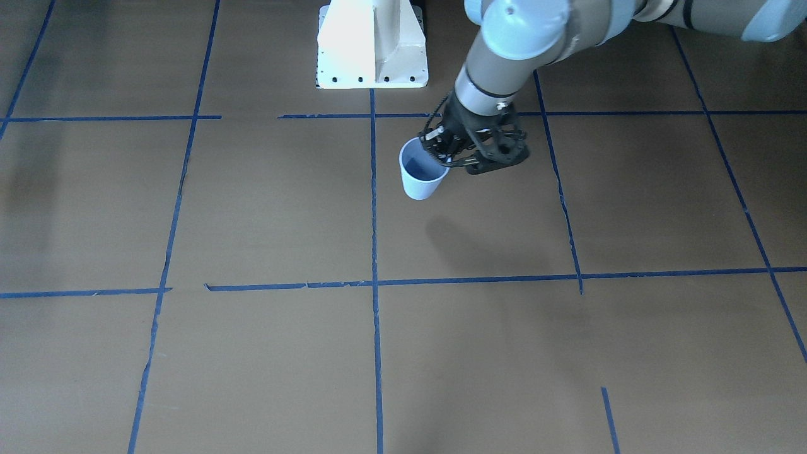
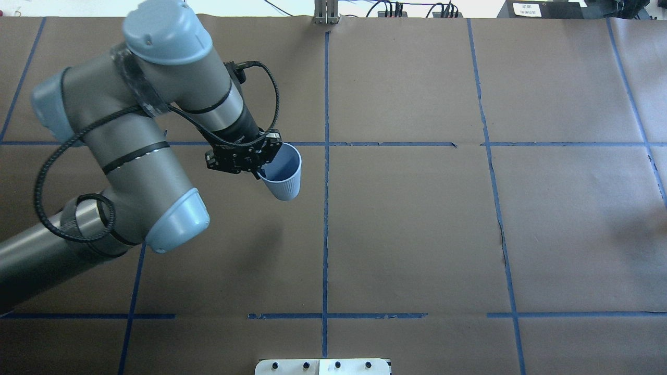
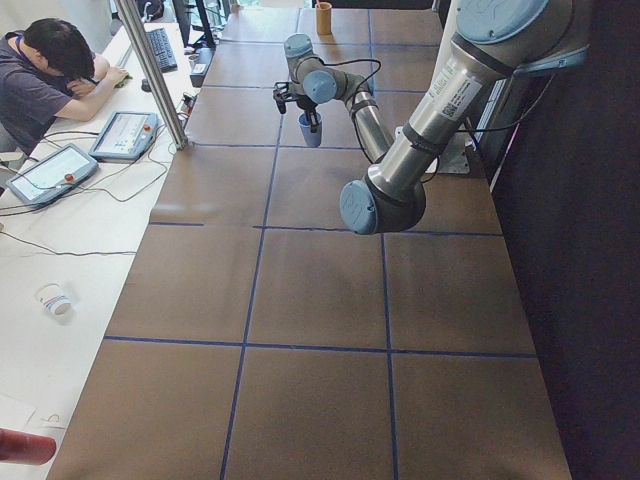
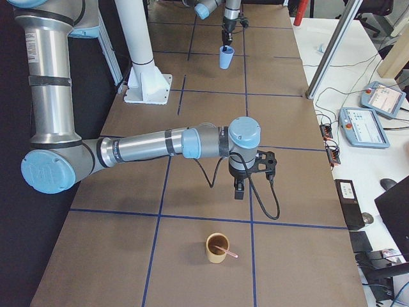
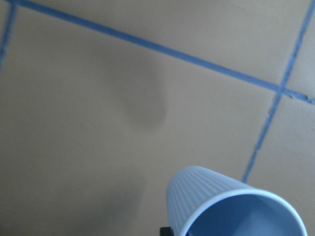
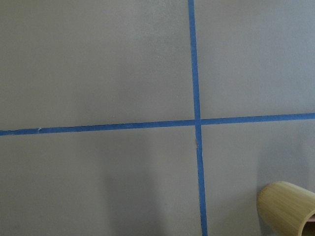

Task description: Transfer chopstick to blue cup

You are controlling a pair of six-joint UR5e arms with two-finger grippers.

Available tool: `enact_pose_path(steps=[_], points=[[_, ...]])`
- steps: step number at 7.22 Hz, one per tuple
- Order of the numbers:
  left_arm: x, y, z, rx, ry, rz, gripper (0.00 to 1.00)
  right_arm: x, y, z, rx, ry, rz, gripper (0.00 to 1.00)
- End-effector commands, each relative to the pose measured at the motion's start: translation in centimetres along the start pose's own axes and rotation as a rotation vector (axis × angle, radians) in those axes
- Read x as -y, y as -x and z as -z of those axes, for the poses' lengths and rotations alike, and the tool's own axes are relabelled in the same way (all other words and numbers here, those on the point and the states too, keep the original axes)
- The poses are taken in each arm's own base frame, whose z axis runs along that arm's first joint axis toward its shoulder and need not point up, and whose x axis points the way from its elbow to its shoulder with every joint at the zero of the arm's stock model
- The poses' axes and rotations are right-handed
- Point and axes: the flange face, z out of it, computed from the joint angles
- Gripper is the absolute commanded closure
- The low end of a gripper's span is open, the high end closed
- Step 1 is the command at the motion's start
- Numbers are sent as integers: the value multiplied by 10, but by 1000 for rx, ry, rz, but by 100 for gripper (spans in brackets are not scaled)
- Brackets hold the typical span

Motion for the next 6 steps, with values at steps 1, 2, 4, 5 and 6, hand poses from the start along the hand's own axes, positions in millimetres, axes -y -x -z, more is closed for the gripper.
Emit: enact_pose_path(steps=[1, 2, 4, 5, 6], points=[[-14, -41, -42, -5, -11, 5, 98, -1, 1, 1, 1, -1, -10, 0], [-19, -42, -49, 1, -18, -5, 97, 0, 2, 1, 1, -2, -10, 0], [-30, -45, -63, 15, -24, -16, 97, 0, 2, 2, 1, -3, -9, 0], [-28, -46, -73, 9, -23, -22, 97, 0, 2, 1, 1, -2, -10, 0], [-25, -47, -85, -7, -21, -33, 97, 0, 2, 1, 3, -2, -10, 0]])
